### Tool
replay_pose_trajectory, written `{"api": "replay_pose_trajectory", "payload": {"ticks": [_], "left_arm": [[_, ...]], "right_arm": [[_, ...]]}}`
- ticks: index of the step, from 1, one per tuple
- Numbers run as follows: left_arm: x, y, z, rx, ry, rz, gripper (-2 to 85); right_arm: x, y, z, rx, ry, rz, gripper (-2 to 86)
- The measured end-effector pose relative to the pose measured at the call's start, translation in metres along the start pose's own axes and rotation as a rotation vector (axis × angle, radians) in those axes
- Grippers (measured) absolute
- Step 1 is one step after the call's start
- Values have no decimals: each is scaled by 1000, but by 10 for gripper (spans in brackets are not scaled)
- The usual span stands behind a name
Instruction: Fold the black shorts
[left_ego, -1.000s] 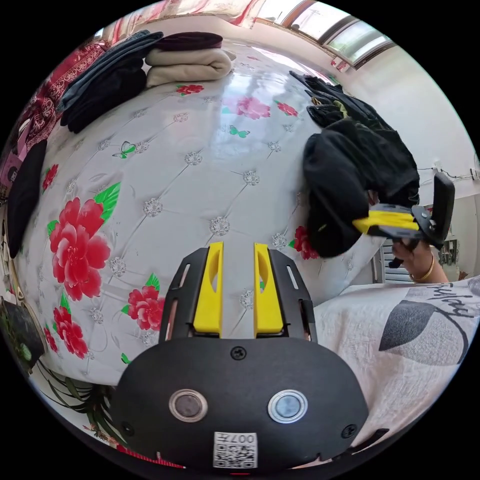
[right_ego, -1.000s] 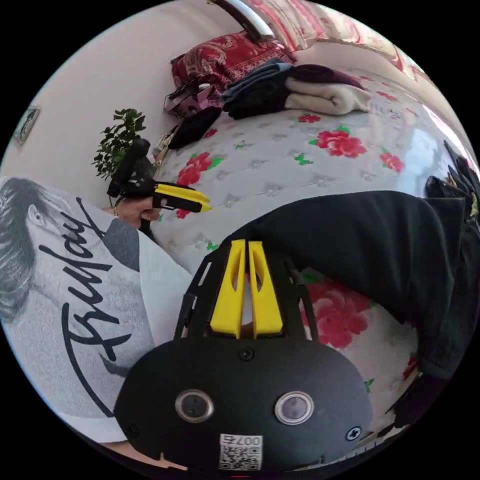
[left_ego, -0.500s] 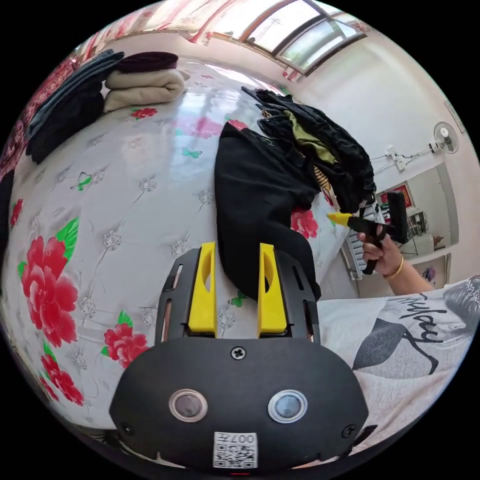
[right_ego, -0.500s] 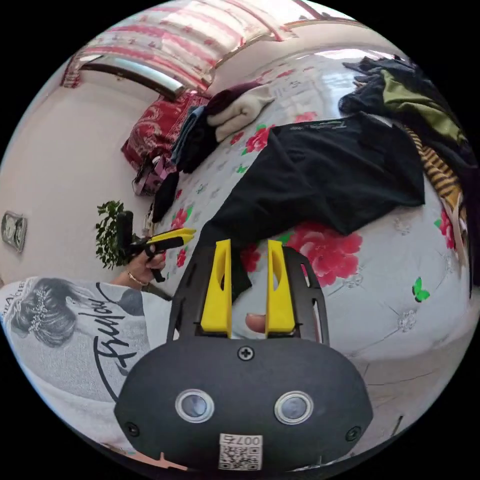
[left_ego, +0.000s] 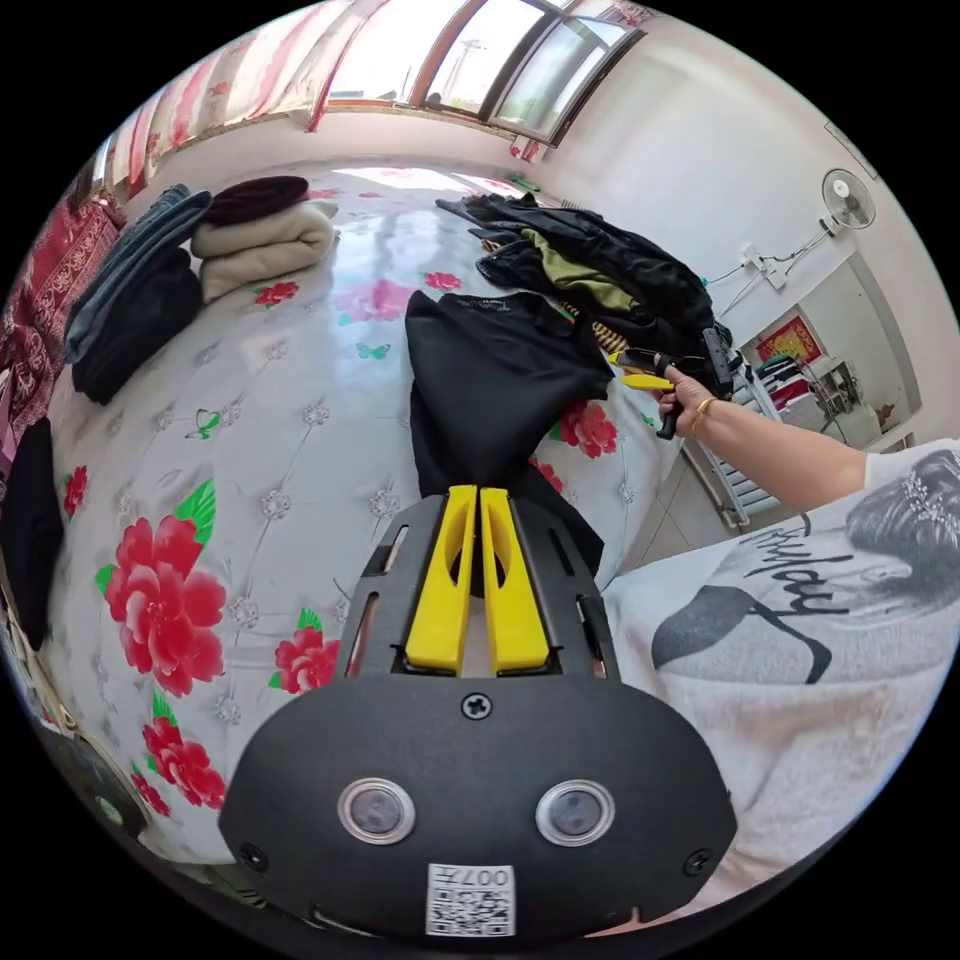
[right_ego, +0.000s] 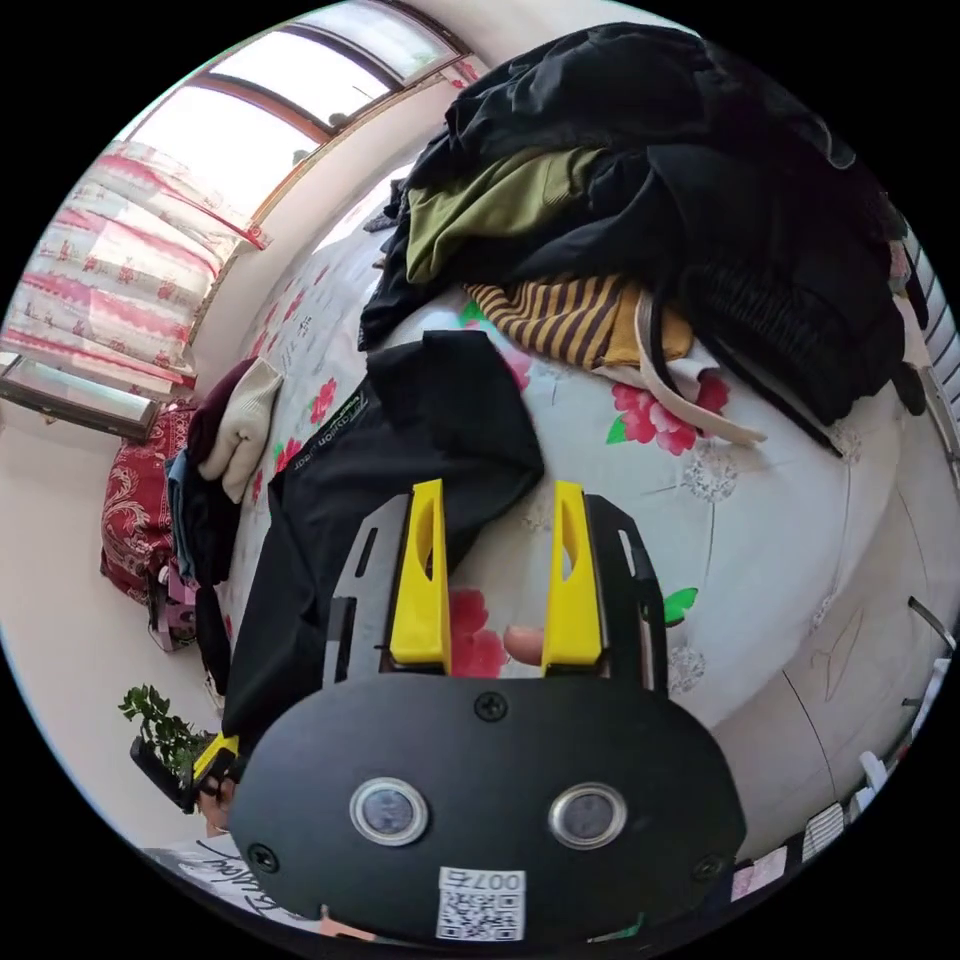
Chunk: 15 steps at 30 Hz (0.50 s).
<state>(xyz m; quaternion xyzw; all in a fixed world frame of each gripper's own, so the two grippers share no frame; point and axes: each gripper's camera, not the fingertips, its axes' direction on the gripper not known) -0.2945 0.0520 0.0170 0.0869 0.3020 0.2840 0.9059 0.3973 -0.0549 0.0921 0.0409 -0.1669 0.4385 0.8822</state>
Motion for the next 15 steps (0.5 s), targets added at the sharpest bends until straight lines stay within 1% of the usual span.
{"api": "replay_pose_trajectory", "payload": {"ticks": [2,4,6,7,8,10,11,13,14,15], "left_arm": [[-2,17,-9,-2,5,-3,-5],[-5,29,-10,-16,18,-20,2],[-14,34,-10,-4,-43,-65,36],[-17,33,-10,3,-56,-81,46],[-26,30,-9,26,-54,-107,60],[-38,18,-5,57,-12,-117,74],[-42,5,2,51,19,-92,87],[-42,-17,19,25,19,-35,109],[-42,-31,35,2,5,1,118],[-44,-44,56,-35,-6,12,123]], "right_arm": [[-5,-8,10,-51,17,-34,98],[-15,-9,12,-59,144,-81,76],[-22,-7,13,-71,203,-131,52],[-23,-6,13,-105,200,-164,33],[-23,-5,13,-127,174,-181,27],[-18,-3,4,-177,3,-234,8],[-17,-3,0,-175,-47,-240,5],[-10,0,-28,-121,-228,-242,1],[-8,1,-38,-94,-275,-242,1],[-4,2,-57,-43,-376,-231,0]]}}
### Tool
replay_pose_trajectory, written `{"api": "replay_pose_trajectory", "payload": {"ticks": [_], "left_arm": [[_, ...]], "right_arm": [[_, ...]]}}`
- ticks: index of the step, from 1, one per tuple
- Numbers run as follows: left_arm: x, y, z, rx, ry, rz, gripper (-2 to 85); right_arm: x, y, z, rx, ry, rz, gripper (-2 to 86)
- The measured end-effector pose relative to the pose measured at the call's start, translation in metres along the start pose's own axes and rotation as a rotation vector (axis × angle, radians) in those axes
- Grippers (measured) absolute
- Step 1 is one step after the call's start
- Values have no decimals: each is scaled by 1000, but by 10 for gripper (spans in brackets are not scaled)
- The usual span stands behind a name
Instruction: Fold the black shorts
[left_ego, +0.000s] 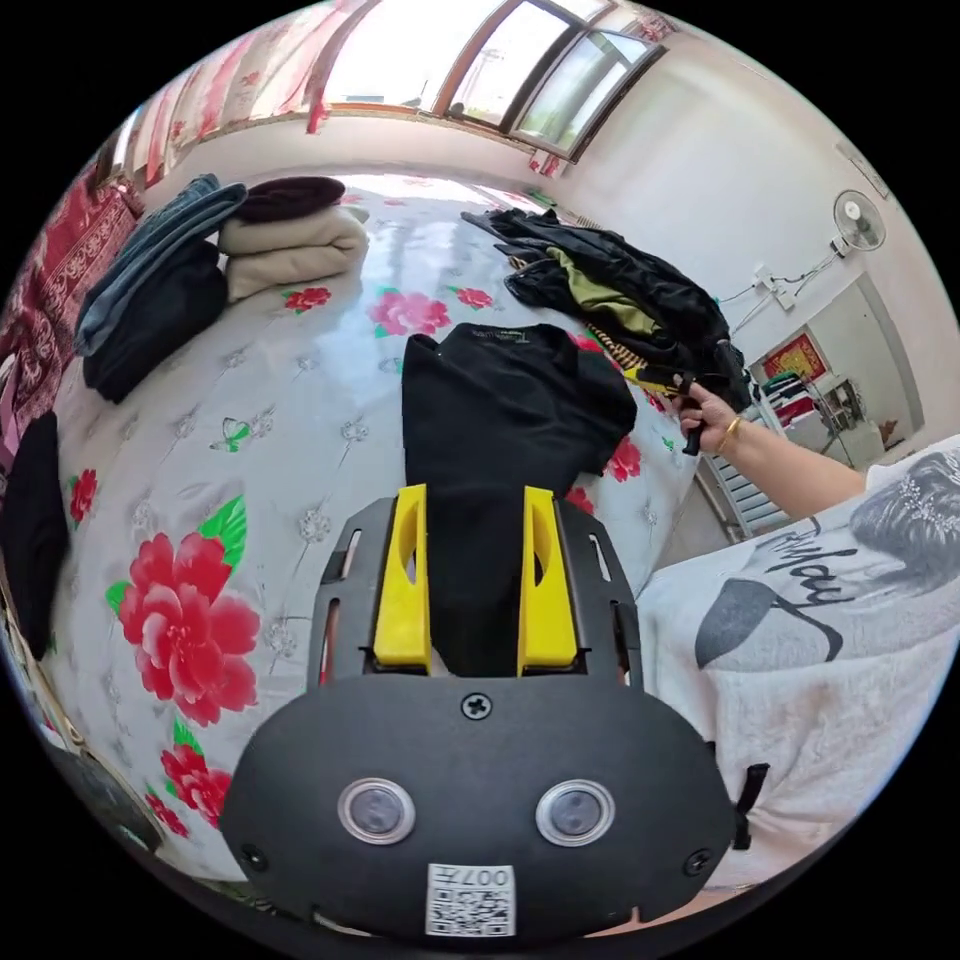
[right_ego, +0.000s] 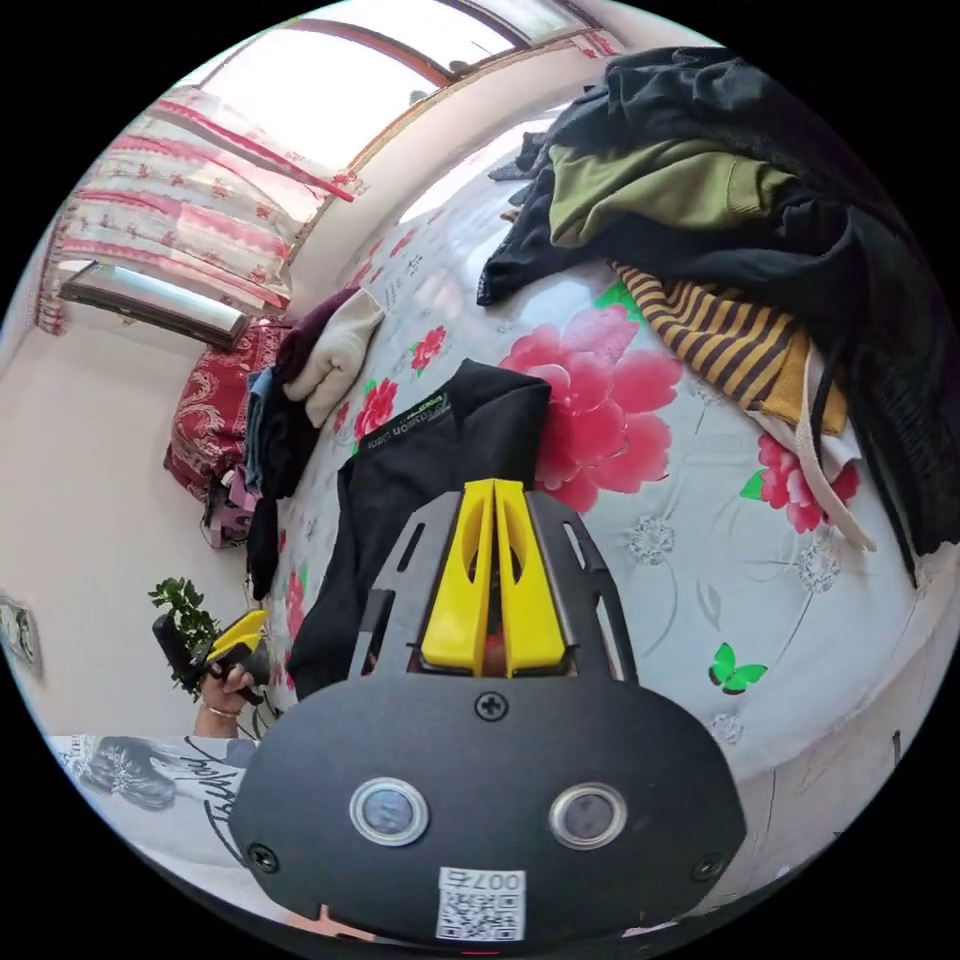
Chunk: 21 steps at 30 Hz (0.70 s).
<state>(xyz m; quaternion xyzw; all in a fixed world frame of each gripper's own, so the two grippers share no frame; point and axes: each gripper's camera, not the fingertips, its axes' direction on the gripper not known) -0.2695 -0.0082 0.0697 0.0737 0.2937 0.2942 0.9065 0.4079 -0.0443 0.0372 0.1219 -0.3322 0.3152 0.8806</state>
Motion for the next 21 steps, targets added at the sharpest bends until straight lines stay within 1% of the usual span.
{"api": "replay_pose_trajectory", "payload": {"ticks": [1,3,5,6,7,9,10,11,12,13,14,15,17,19,20,21], "left_arm": [[-3,-6,12,-23,-3,-6,123],[-18,-26,65,-184,5,-106,113],[-24,-31,95,-274,29,-176,82],[-23,-31,101,-255,66,-190,32],[-22,-30,102,-243,79,-196,7],[-11,-22,85,-138,104,-165,-4],[-8,-18,77,-98,106,-152,-6],[-4,-8,60,-22,120,-140,-7],[-2,4,40,56,139,-149,-8],[-2,11,30,94,145,-157,-9],[-3,26,12,149,146,-175,-9],[-4,41,-4,185,130,-192,-9],[-4,65,-25,230,73,-224,-10],[-5,88,-36,242,22,-251,-10],[-7,100,-37,220,14,-265,-10],[-9,110,-34,191,20,-279,-10]], "right_arm": [[-5,1,-20,63,-90,3,-1],[-16,3,-49,156,-185,-15,-2],[-33,2,-77,237,-255,-58,-2],[-49,0,-95,280,-292,-99,-1],[-67,-1,-113,347,-332,-156,-1],[-102,-5,-136,420,-365,-265,0],[-130,-10,-145,437,-347,-356,1],[-144,-13,-146,436,-325,-401,3],[-169,-20,-142,406,-259,-471,5],[-190,-26,-128,367,-181,-524,11],[-197,-29,-118,344,-144,-537,14],[-202,-34,-95,293,-78,-510,31],[-193,-36,-52,193,-22,-464,59],[-154,-27,13,36,81,-296,94],[-141,-22,28,-4,105,-250,99],[-113,-9,59,-90,139,-146,109]]}}
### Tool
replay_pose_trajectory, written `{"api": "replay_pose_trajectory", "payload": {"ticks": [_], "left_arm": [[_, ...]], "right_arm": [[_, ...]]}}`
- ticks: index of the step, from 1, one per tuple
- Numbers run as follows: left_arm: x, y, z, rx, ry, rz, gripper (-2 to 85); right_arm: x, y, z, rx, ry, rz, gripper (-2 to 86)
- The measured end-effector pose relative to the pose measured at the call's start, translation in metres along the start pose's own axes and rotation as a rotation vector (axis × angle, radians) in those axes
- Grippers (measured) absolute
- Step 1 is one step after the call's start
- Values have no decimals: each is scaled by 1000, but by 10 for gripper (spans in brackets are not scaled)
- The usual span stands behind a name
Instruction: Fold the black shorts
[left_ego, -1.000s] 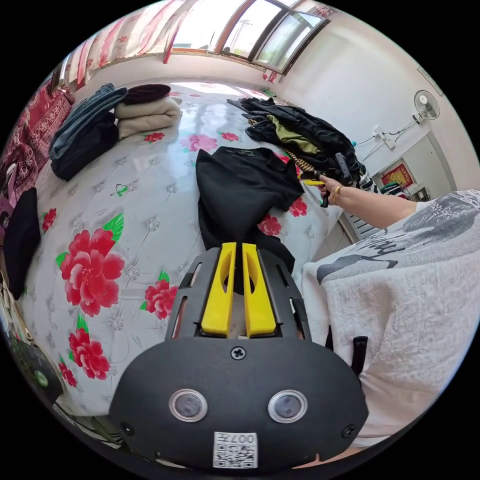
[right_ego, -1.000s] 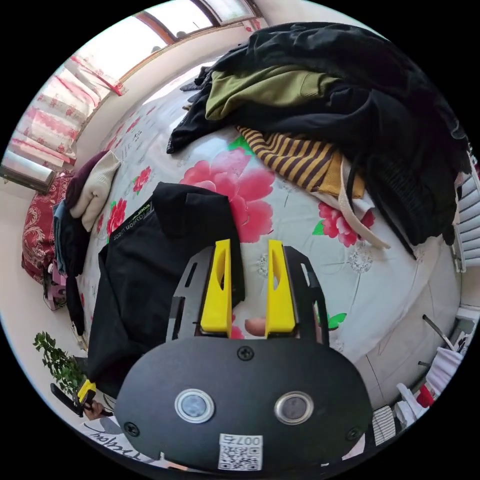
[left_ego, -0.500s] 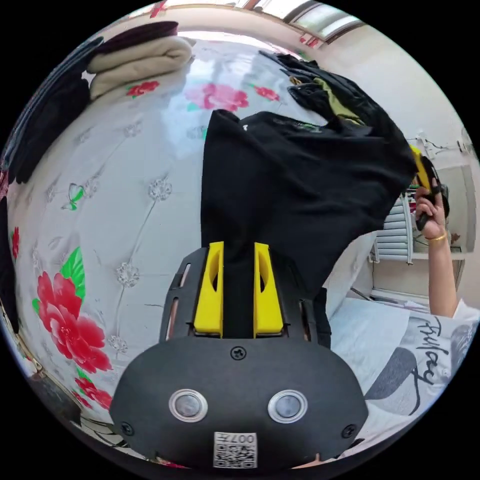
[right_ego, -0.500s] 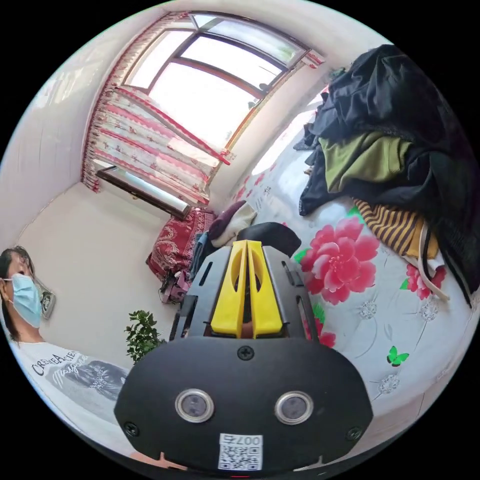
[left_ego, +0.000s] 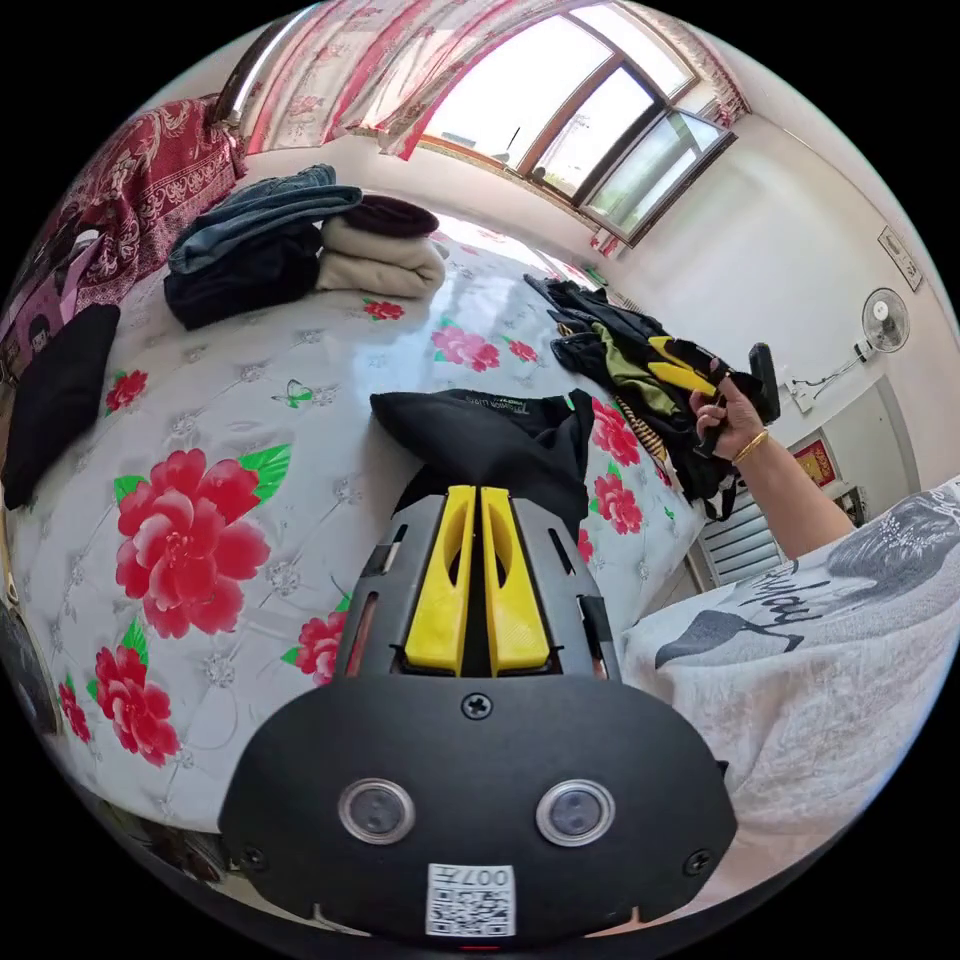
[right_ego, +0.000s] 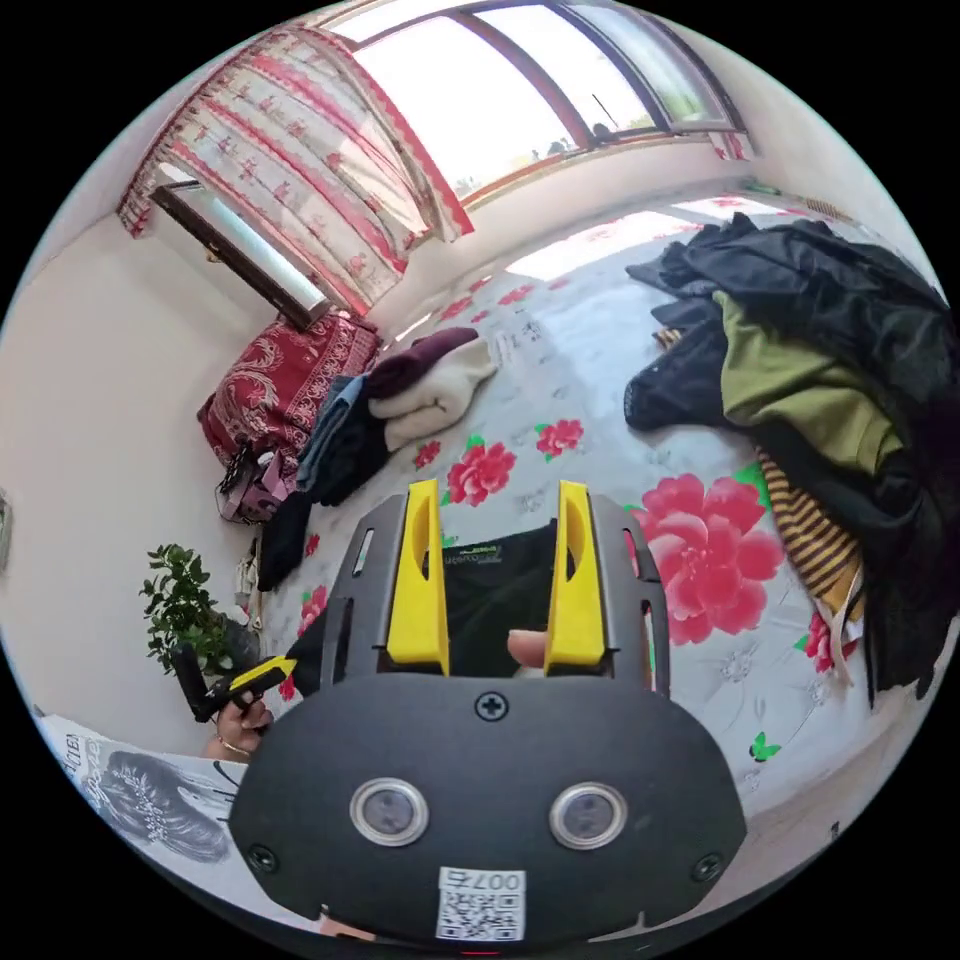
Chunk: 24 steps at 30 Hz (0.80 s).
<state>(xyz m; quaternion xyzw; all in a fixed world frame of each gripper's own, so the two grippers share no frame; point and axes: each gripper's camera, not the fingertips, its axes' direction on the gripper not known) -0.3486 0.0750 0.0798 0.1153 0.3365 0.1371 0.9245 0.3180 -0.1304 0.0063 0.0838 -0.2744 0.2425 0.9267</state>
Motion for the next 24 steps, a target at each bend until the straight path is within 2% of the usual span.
{"api": "replay_pose_trajectory", "payload": {"ticks": [4,6,8,10,13,14,17,20,23,24], "left_arm": [[-6,18,11,-42,18,-37,-10],[1,16,15,-47,-5,-7,-10],[9,10,18,-62,-40,35,-10],[16,5,22,-73,-70,72,-10],[20,3,24,-83,-91,83,-10],[19,5,24,-87,-97,71,-10],[18,17,23,-90,-121,56,-10],[27,30,28,-78,-111,107,-10],[48,26,32,-9,-14,138,-10],[61,22,30,23,-47,166,-10]], "right_arm": [[37,44,89,-236,-54,216,118],[24,52,90,-141,64,181,109],[12,49,109,-203,53,132,97],[-5,45,122,-215,132,66,69],[-6,40,135,-285,75,64,16],[-6,40,129,-250,60,71,12],[3,41,63,37,-61,109,2],[-6,39,-15,248,-112,41,-1],[-56,32,-74,435,-105,-147,-1],[-85,28,-86,492,-88,-238,-1]]}}
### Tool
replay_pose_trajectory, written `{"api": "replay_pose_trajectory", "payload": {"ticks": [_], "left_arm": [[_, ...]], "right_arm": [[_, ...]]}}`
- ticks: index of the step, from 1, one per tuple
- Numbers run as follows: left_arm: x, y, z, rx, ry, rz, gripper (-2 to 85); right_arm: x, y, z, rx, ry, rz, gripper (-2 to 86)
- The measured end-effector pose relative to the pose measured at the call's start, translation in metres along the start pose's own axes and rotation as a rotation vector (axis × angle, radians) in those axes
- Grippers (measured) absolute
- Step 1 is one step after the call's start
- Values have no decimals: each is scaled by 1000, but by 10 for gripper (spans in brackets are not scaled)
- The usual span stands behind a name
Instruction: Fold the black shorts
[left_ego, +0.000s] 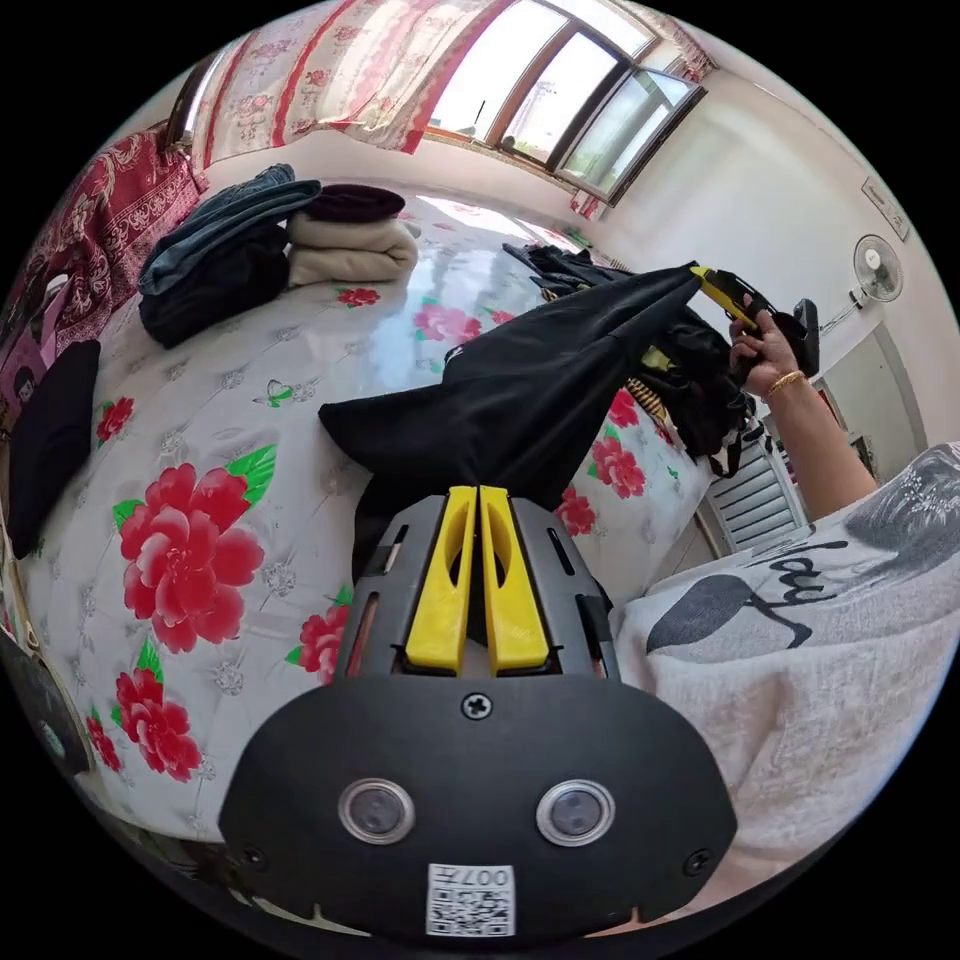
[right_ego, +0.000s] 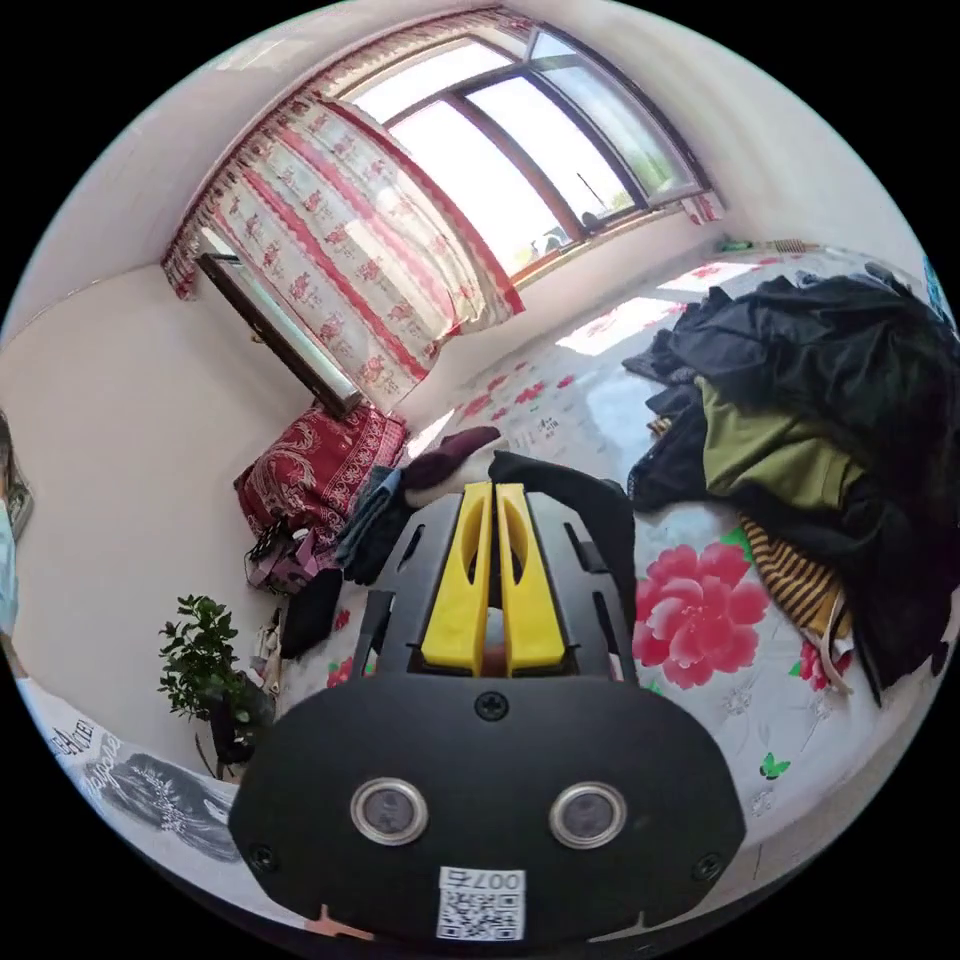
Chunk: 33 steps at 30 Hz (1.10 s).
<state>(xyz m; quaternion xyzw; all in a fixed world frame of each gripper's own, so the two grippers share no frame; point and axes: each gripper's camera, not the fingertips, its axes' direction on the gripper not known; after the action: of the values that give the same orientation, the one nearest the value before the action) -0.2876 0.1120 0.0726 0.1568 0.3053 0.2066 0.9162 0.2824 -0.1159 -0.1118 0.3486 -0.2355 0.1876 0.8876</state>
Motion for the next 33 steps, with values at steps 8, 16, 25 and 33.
{"api": "replay_pose_trajectory", "payload": {"ticks": [8,16,25,33], "left_arm": [[28,-5,-80,290,-185,4,-9],[-28,36,-62,137,-180,-298,39],[-57,41,-40,11,-234,-392,57],[-73,39,-39,-32,-295,-470,74]], "right_arm": [[-180,-23,162,-423,-447,-457,59],[-107,137,248,-718,-203,-224,114],[21,201,234,-843,24,40,106],[12,226,317,-1016,79,-17,60]]}}
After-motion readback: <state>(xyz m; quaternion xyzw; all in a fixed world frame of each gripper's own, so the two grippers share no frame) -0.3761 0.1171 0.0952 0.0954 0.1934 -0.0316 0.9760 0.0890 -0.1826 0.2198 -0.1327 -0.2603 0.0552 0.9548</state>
